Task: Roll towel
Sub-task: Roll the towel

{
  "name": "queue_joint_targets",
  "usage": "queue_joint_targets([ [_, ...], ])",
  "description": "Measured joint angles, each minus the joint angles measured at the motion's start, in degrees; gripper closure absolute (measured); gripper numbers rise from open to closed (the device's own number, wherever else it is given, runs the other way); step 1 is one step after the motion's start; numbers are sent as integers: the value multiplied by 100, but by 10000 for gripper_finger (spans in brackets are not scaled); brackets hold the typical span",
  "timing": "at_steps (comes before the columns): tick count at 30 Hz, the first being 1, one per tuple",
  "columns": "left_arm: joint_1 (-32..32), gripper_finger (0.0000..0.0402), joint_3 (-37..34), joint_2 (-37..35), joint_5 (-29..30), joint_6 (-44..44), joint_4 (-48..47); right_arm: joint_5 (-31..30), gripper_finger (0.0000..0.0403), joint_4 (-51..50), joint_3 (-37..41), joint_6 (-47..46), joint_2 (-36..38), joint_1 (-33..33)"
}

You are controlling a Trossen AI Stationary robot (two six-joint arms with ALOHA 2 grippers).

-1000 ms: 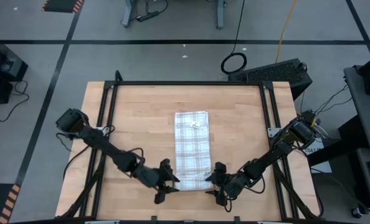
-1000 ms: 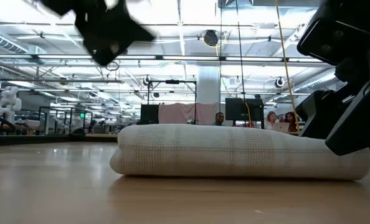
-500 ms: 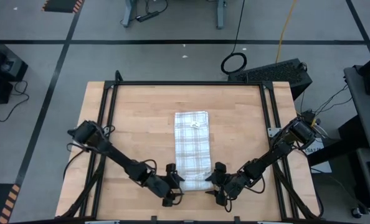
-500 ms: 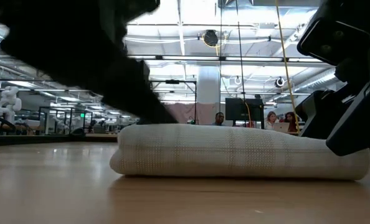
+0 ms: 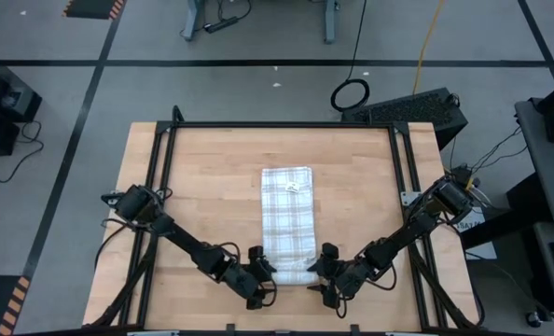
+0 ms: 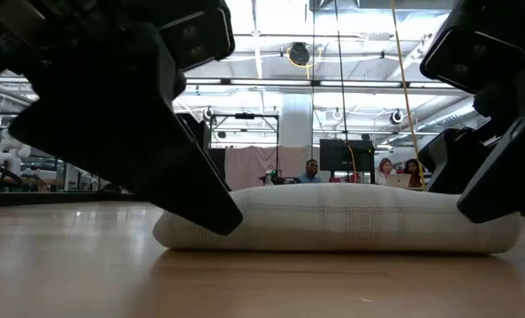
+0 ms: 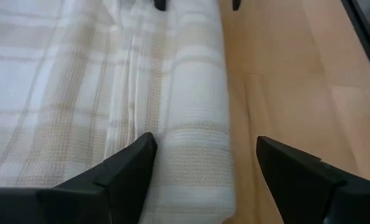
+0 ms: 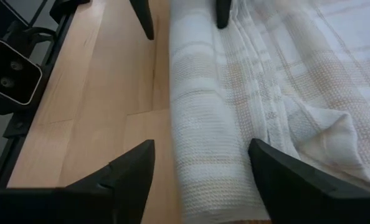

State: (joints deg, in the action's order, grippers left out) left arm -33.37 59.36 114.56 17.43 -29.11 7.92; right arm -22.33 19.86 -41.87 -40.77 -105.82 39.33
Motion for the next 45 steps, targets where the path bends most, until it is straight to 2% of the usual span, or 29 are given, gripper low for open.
queue_joint_targets([
  [3,5,120,-8,2,-32,-27,57,-25,177,-8,2,-9,0,-4],
  [6,8,150,-19,9,-35,-63,170,-46,218,-25,4,-12,0,-6],
  [10,7,221,-21,13,-57,-161,170,-22,276,-26,4,-20,-4,-6],
  [13,44,285,-21,13,-109,-663,87,-9,320,-22,4,-26,-4,-6],
  [18,175,379,-18,2,-719,-993,158,284,387,7,2,-97,11,-38],
  [21,234,380,-31,-50,-1096,-1086,356,731,393,4,2,-151,86,-105],
  [25,388,359,-36,-176,-1798,-1135,613,1383,389,-33,7,-246,286,-250],
  [35,793,375,-101,-219,-3411,-1851,1093,3685,394,-15,7,-426,654,-1114],
  [41,1124,377,-261,-162,-3851,-2172,1171,5085,394,-1,84,-527,612,-1792],
  [45,1392,377,-488,-155,-4079,-2712,1210,5717,394,-11,137,-760,611,-2251],
])
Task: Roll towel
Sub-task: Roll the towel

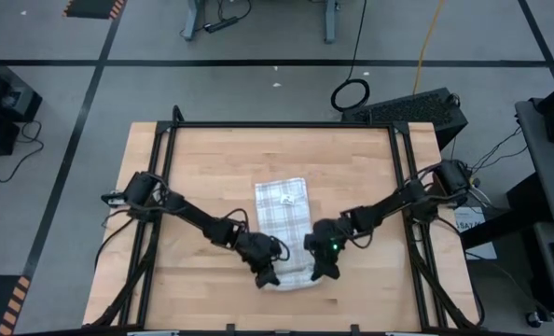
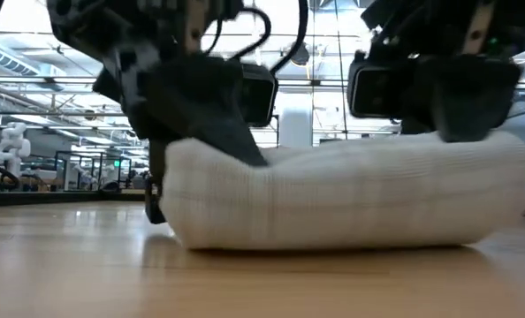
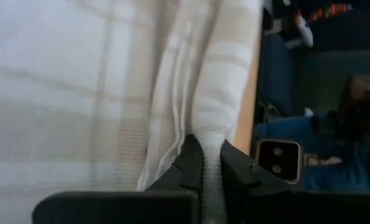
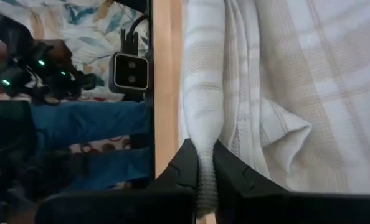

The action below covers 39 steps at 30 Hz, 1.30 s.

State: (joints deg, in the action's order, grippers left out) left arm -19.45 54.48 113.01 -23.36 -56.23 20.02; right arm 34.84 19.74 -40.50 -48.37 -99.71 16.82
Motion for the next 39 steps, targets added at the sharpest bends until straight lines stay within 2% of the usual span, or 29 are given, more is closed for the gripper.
queue_joint_targets([
  [8,317,378,-97,0,-68,-158,-52,1059,394,-91,-5,-272,-337,-517],
  [17,385,378,-88,238,-277,-812,100,1703,394,162,-6,-345,-580,-677],
  [20,430,378,-89,271,-372,-974,169,1754,393,215,-6,-412,-583,-760],
  [26,442,378,-90,275,-357,-1091,87,1479,359,211,0,-471,-550,-795],
  [32,438,378,-94,273,-326,-1353,-52,758,300,-234,34,-365,-200,-796],
  [36,442,378,-94,271,-298,-1382,-70,254,255,-723,25,203,370,-716],
  [39,468,379,-94,271,-340,-1391,-62,-391,227,-1190,23,870,946,-408],
])
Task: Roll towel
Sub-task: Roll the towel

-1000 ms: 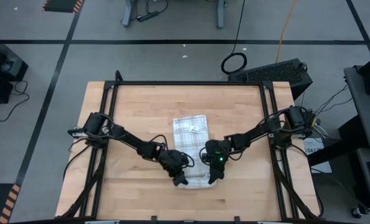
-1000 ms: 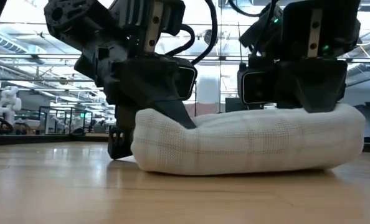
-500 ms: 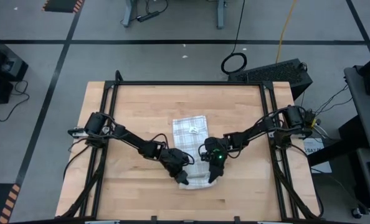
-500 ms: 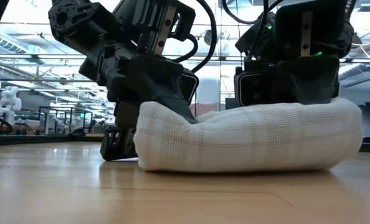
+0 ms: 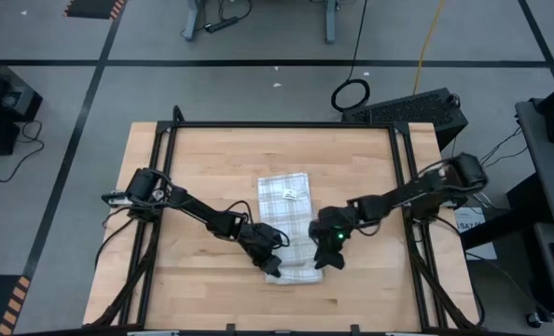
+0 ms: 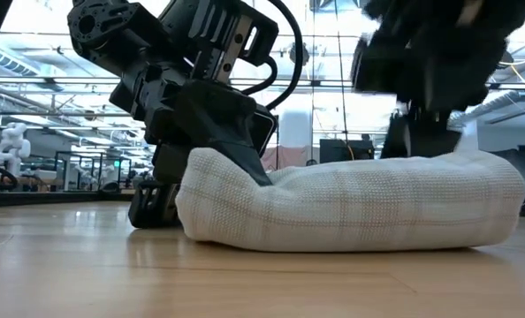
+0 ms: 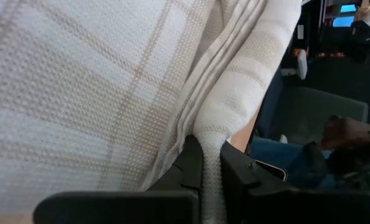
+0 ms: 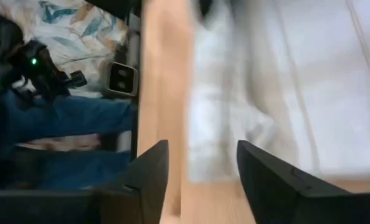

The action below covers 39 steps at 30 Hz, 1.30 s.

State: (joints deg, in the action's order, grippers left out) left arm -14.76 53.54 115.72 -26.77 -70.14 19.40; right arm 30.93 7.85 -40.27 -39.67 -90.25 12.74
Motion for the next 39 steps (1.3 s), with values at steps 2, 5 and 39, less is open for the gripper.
queue_joint_targets([
  [2,18,379,-2,0,-13,-46,28,-588,213,-95,-7,504,374,348],
  [5,67,379,-2,0,-28,-182,66,-1593,202,-119,-7,1047,751,1055],
  [39,210,379,-9,4,-21,-285,151,-4253,125,-34,-24,1654,-628,2066],
])
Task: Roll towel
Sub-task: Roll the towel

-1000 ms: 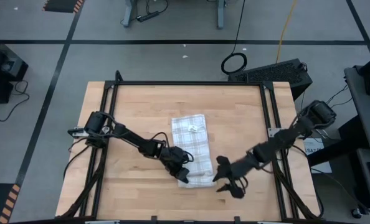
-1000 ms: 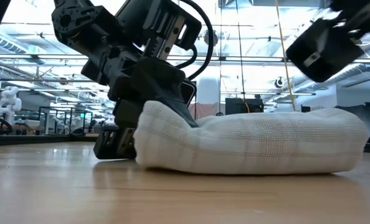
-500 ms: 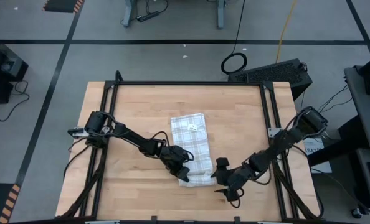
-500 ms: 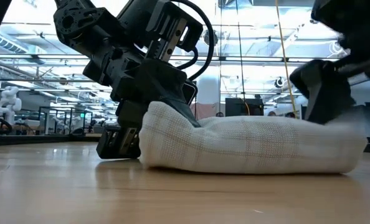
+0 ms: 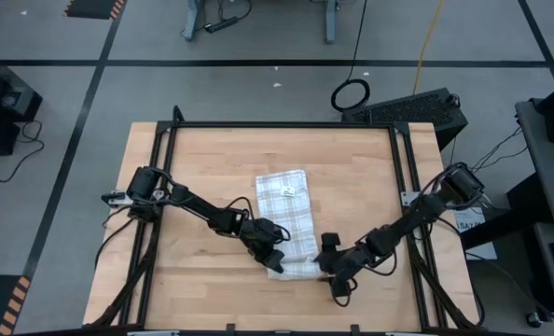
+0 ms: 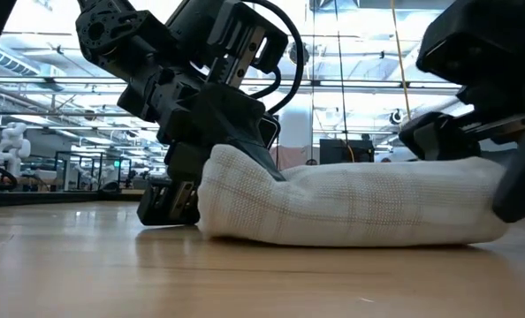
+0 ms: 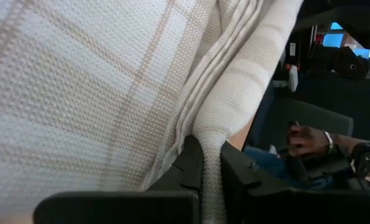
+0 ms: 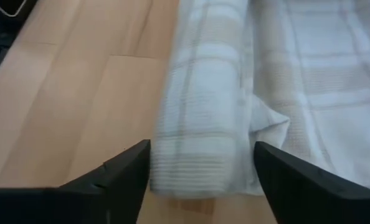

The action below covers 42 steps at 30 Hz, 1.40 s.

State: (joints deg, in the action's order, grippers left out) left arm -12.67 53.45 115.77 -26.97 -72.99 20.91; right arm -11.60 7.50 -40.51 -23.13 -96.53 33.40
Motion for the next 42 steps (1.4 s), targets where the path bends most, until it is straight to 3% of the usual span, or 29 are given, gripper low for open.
queue_joint_targets([
  [7,2,379,0,0,21,-2,0,-189,169,-98,0,-26,100,-16],
  [16,2,379,0,0,28,-4,2,-348,126,-111,-4,148,805,501],
  [24,4,379,0,0,28,-2,0,-900,125,91,-4,510,470,656],
  [42,7,379,0,0,32,-9,2,-758,143,601,-4,589,115,533],
])
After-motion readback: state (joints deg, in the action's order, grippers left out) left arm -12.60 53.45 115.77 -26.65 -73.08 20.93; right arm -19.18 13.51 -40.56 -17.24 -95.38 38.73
